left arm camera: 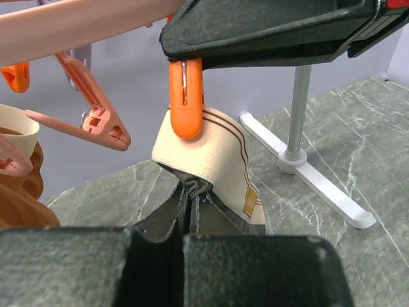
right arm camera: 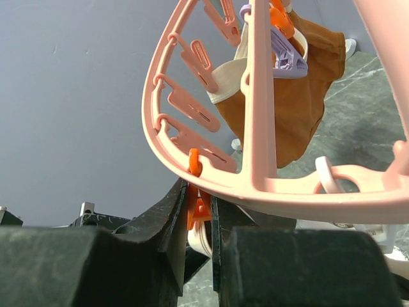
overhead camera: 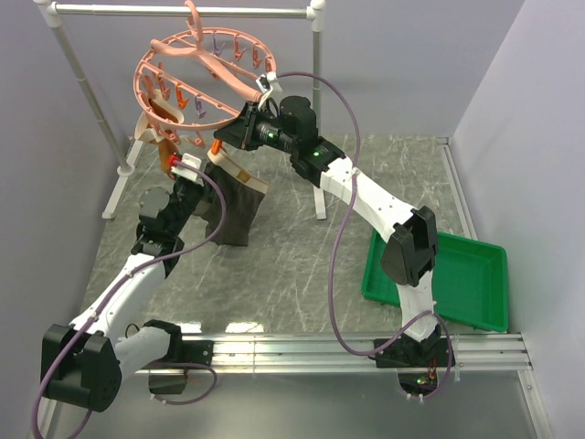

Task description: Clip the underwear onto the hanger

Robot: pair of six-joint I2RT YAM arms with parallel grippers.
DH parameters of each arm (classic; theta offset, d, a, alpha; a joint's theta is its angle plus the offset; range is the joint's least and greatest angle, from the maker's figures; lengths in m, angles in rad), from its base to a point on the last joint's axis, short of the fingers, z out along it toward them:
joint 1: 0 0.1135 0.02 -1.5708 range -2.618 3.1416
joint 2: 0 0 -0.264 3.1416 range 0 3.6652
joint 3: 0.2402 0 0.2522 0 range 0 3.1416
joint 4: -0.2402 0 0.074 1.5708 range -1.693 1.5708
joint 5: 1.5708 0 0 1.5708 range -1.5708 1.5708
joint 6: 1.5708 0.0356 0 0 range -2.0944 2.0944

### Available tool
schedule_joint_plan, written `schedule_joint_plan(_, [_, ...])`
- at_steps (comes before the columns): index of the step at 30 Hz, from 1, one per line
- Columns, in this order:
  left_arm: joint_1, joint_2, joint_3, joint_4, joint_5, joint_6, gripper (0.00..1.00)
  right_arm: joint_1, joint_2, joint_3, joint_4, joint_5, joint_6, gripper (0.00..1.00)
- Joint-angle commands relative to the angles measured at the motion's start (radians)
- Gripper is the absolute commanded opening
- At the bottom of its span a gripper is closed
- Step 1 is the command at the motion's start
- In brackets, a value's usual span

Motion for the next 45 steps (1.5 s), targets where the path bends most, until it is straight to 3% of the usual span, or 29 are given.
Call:
schedule_joint_plan(1, [-0.011, 0.005, 0.051, 0.069, 0.008, -0.016, 0.00, -0.002, -0.005, 0.048, 0.020, -0.026, 0.009, 0.00])
schedule_joint_plan(8, [-0.023, 0.015, 0.063, 0.082, -0.007, -0.020, 0.00, -0.003, -0.003, 0.047, 0.023, -0.038, 0.009, 0.00])
schedule_joint_plan(15, [-0.024, 0.028, 0.080, 0.100, -0.012, -0.039, 0.00, -0.003, 0.001, 0.058, 0.015, -0.031, 0.000, 0.09])
schedule_joint_plan(23, [-0.024, 0.034, 0.092, 0.097, -0.004, -0.039, 0.00, -0.002, 0.006, 0.065, 0.018, -0.038, 0.000, 0.28])
schedule_joint_plan(35, [-0.024, 0.043, 0.101, 0.103, -0.006, -0.032, 0.00, -0.006, 0.032, 0.117, 0.017, -0.066, 0.010, 0.44])
schedule_joint_plan(40, [-0.024, 0.048, 0.115, 0.102, -0.010, -0.037, 0.00, -0.011, 0.029, 0.120, 0.018, -0.072, 0.021, 0.46])
schedule_joint_plan(45, [-0.024, 0.057, 0.135, 0.094, -0.021, -0.040, 0.00, -0.017, 0.017, 0.119, 0.018, -0.077, 0.029, 0.57])
